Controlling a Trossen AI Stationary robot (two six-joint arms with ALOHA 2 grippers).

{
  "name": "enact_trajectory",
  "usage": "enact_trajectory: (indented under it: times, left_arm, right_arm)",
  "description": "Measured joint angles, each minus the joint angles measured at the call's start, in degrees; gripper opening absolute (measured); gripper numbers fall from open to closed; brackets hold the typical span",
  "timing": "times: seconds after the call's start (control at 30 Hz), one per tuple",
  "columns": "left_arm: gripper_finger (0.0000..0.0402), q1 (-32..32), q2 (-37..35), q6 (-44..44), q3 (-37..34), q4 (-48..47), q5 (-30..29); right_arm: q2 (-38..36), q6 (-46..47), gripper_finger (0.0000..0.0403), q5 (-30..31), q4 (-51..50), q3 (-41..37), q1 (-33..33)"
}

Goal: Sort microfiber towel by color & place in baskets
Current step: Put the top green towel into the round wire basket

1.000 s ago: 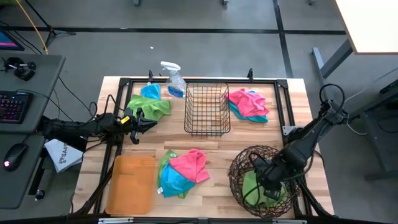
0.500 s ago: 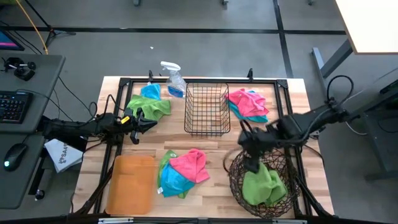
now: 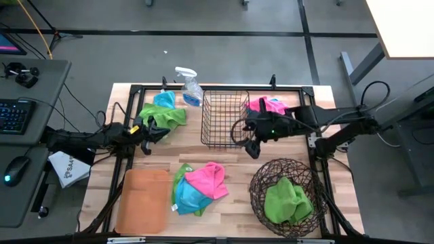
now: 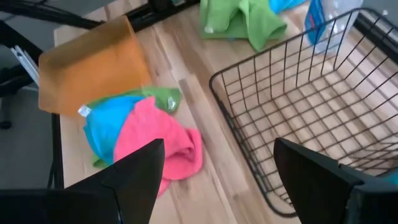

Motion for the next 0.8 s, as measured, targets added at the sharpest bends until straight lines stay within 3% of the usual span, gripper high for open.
enact_trajectory:
  times: [0.1, 0.23, 0.3, 0.4, 0.5, 0.63, 0.8]
  left_arm:
    - [0.0000, 0.00, 0.00, -8.68, -0.02, 6.82, -2.33]
    - [0.0000, 0.00, 0.34, -16.96, 0.01, 16.17, -9.96]
    - [0.0001, 0.00, 1.43, -17.22, 1.10, 17.57, -13.34]
    - [0.0015, 0.00, 4.20, -14.04, 5.84, 13.64, -12.86]
    - [0.0046, 0.00, 8.25, -10.22, 13.76, 0.50, -11.61]
    - [0.0105, 0.00, 14.71, -6.55, 28.81, -27.23, -11.75]
    - [0.0176, 0.20, 25.94, -11.11, 42.37, -60.03, -18.19]
  right_arm:
    - [-0.37, -1.05, 0.0298, -0.01, -0.01, 0.00, -0.58]
    - [-0.61, -1.06, 0.0298, -0.01, -0.35, 0.00, -0.85]
    - [-0.63, -1.29, 0.0298, 0.34, -0.48, 0.00, -0.85]
    - [-0.63, -2.60, 0.0298, 0.49, -0.54, 0.00, -0.90]
    - [-0.63, -3.14, 0.0298, 0.94, -0.57, 0.00, -1.56]
    - [-0.63, -3.75, 0.0298, 1.13, -0.57, 0.00, -3.33]
    - [-0.63, -4.16, 0.0298, 1.16, -0.58, 0.00, -5.76]
